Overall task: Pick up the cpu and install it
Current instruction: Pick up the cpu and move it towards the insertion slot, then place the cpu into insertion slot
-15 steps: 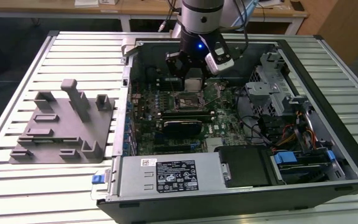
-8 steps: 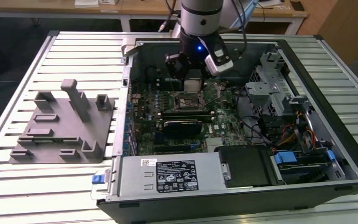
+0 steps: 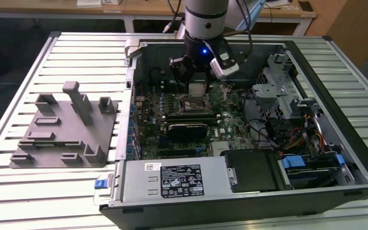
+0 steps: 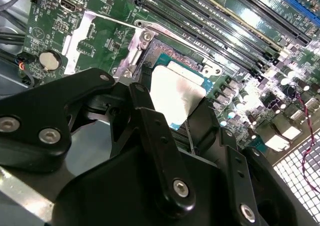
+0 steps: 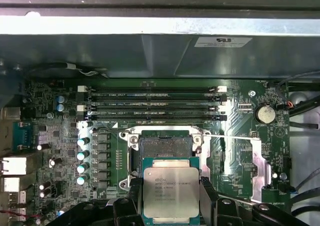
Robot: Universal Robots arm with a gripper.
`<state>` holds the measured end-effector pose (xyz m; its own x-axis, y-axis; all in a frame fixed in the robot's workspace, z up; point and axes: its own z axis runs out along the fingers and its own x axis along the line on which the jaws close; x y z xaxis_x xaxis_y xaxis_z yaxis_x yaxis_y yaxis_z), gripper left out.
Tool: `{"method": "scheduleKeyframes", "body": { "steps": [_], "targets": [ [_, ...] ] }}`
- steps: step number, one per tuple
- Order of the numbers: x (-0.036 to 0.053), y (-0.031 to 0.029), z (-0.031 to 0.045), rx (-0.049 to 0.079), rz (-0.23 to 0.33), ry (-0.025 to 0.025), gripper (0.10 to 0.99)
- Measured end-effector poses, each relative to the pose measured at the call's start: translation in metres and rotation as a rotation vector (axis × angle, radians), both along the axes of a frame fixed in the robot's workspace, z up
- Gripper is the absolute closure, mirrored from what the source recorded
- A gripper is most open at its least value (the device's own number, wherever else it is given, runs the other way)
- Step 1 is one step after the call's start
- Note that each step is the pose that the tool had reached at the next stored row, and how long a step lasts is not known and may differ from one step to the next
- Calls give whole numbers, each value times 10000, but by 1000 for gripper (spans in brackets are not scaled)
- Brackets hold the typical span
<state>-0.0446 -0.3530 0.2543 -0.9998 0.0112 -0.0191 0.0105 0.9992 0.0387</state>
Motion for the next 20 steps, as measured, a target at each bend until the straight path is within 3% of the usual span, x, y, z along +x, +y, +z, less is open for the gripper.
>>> {"method": "scheduleKeyframes", "body": {
  "steps": [14,20],
  "targets": [
    [0,0,-6,0,-15,0,545],
    [0,0,-7,1,-773,-1,545]
  ]
}}
